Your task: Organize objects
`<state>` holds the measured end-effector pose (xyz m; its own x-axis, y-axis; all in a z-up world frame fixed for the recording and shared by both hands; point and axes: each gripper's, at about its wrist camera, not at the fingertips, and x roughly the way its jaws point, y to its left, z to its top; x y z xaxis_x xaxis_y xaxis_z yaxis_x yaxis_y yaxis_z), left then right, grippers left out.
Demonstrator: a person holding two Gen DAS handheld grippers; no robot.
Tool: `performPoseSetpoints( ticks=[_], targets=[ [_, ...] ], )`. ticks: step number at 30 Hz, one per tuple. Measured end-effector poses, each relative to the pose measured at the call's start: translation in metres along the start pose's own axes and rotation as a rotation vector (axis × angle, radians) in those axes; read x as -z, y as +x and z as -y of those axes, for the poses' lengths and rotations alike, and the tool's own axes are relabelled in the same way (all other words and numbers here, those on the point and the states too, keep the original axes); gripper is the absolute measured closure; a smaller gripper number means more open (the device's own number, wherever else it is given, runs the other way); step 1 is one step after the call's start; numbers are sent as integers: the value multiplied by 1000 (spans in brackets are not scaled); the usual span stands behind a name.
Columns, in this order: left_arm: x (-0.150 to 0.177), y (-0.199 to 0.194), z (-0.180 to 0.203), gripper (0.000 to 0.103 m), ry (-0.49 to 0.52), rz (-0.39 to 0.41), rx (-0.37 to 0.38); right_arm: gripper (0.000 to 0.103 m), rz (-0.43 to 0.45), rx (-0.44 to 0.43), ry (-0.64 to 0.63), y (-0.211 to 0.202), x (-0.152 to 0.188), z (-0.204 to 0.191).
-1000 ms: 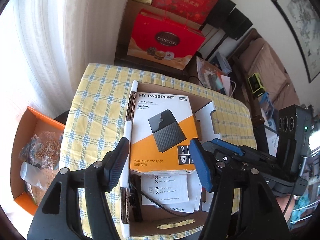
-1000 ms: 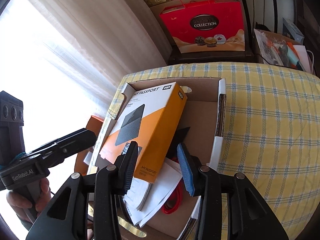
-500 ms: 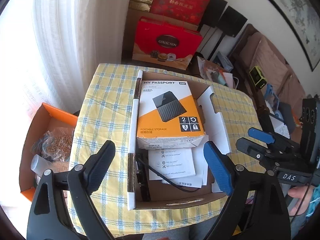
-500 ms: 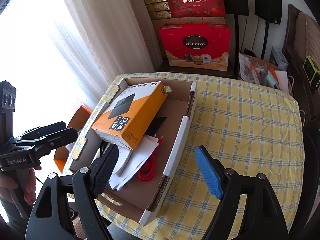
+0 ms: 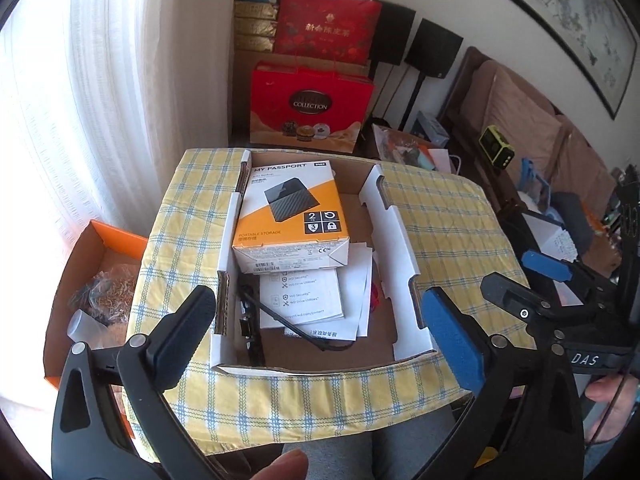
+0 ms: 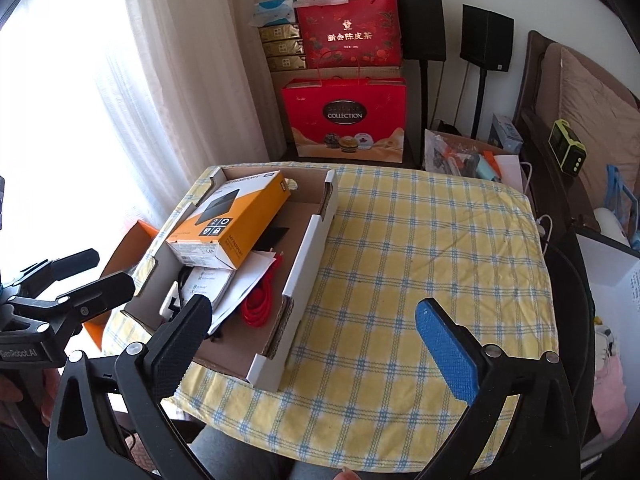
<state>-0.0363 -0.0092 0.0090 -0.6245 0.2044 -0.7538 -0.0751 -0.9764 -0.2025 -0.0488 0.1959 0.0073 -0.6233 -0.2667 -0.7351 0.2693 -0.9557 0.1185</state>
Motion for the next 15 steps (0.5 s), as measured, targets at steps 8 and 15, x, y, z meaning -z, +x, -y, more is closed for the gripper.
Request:
performPoseSetpoints(
  ticks=[8, 15],
  targets=[
    [17, -6, 1, 0, -29, 21, -32, 0, 32, 72, 22, -20, 27, 6],
    [43, -8, 6, 0, -41, 5, -16, 0, 69, 110, 40, -40, 49, 10]
  ],
)
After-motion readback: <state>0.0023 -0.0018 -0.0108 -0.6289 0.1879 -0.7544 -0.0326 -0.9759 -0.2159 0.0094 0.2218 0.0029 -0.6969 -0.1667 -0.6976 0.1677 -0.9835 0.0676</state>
